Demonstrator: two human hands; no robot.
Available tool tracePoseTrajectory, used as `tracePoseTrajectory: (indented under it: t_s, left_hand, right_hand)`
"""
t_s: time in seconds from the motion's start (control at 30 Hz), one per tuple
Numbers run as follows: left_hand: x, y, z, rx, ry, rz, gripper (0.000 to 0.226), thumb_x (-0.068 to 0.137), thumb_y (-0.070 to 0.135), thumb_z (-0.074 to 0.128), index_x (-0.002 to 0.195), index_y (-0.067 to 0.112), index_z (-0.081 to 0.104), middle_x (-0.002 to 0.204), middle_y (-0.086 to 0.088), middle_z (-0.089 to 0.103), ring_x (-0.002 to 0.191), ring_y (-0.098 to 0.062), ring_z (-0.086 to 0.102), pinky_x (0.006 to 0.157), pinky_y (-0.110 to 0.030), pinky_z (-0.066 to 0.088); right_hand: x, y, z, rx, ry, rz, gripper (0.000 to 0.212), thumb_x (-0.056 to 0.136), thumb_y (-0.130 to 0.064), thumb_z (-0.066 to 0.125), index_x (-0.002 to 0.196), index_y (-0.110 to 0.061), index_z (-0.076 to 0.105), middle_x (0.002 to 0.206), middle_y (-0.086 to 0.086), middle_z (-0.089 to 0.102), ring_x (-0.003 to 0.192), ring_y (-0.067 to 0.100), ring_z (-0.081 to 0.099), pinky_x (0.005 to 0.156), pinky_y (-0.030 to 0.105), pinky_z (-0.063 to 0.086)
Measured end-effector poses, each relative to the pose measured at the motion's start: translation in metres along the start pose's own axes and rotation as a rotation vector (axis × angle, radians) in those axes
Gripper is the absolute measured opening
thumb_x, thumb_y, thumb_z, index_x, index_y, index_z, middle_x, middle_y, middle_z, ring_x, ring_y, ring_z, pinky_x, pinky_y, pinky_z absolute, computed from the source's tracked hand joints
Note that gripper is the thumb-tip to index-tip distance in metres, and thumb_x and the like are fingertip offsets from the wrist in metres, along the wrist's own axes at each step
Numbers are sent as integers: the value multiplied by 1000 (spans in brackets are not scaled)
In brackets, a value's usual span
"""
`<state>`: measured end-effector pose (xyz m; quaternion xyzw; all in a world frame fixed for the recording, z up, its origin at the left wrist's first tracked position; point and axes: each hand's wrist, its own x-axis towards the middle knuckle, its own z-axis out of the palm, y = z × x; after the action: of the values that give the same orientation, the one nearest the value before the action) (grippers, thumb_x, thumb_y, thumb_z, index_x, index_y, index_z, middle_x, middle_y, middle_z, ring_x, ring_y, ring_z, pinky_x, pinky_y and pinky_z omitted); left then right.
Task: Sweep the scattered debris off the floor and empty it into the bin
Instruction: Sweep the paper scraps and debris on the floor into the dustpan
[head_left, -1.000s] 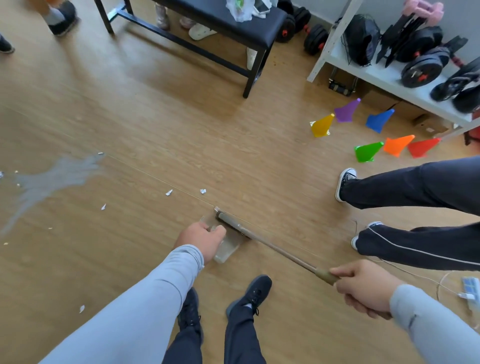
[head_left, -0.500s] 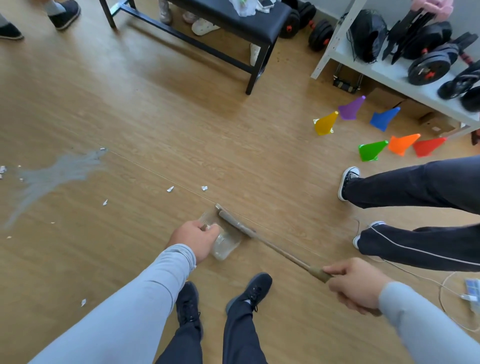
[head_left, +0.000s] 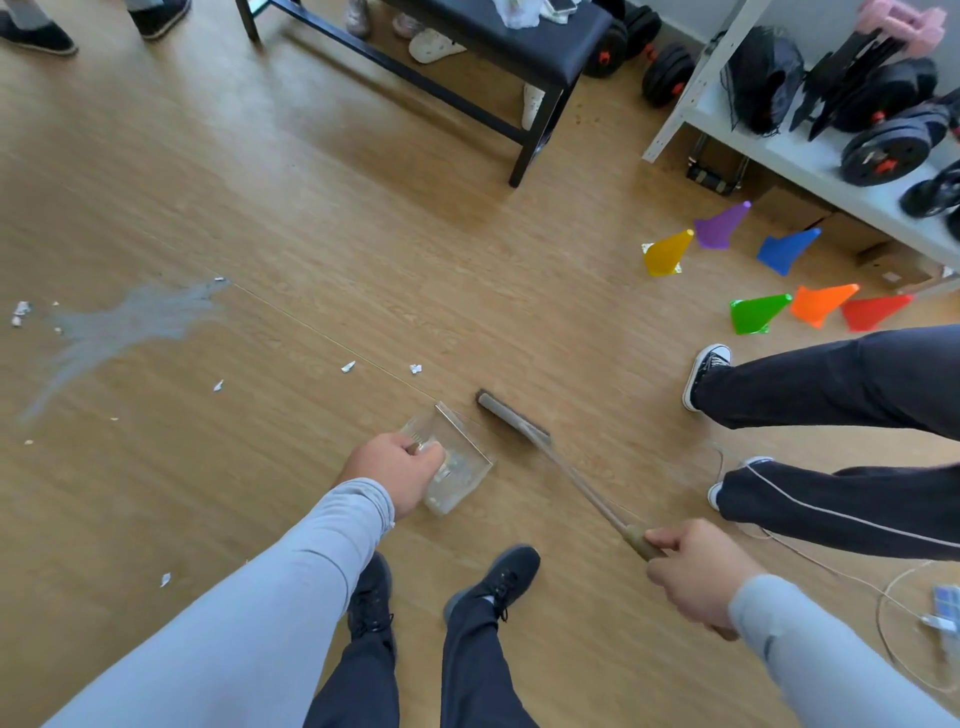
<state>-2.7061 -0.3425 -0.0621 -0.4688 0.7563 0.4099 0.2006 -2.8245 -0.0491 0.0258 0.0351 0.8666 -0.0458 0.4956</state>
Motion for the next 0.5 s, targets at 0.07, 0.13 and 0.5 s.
tracePoseTrajectory:
  t_s: [0.07,0.13,0.5]
  left_hand:
    - [0,0,1,1,5,0,33,80,42,55,65,14,52,60,-6,52,57,-26,46,51,-28,37]
    - [0,-1,1,-4,5,-8,32,79,46,54,73,14,57,66,-9,57,59,-25,49,53,-28,37]
    - [-41,-24,-26,-60,-35,-107,41,79,56,52,75,18,67,71,-7,69,66,-25,64,67,-32,53]
  right_hand:
    - [-1,1,2,-16,-68,-20,47,88,-22,58,132,-35,61,67,1,64,46,18,52,45,22,43]
    - [-7,11,-15,48,-121,-4,43,88,-19,59,128,-34,62,60,3,64,39,17,46,45,25,40]
    - [-46,35,-42,127,41,-36,39,92,-22,61,129,-33,60,67,2,65,41,15,48,39,18,36]
